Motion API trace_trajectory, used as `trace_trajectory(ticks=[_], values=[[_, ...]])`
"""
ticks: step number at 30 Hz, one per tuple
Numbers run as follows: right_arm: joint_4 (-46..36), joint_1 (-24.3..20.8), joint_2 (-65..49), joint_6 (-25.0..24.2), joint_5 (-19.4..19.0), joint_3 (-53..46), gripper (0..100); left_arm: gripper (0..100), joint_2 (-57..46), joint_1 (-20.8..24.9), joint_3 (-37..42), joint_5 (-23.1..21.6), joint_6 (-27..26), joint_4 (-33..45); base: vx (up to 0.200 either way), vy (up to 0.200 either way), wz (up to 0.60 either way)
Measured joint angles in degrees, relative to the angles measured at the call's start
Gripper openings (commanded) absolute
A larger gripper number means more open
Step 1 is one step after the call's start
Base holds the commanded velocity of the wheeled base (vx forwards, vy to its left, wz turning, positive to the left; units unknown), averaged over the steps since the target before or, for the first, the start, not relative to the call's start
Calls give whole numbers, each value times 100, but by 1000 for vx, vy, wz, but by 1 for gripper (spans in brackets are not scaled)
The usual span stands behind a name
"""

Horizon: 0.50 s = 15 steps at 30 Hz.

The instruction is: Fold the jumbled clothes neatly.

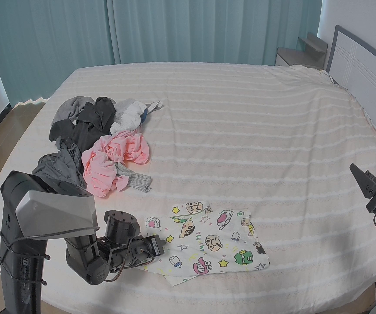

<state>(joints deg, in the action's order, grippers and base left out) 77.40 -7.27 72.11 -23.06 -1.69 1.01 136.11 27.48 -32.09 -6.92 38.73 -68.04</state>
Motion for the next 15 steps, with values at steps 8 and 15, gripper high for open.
trace_trajectory(ticks=[8,15], values=[[1,7,-4,-20,-128,0,100,0,-408,-703,397,-180,0,-45,0,0,0],[0,10,-4,-22,-148,0,100,0,-844,-1768,861,-842,-2,-59,0,0,0]])
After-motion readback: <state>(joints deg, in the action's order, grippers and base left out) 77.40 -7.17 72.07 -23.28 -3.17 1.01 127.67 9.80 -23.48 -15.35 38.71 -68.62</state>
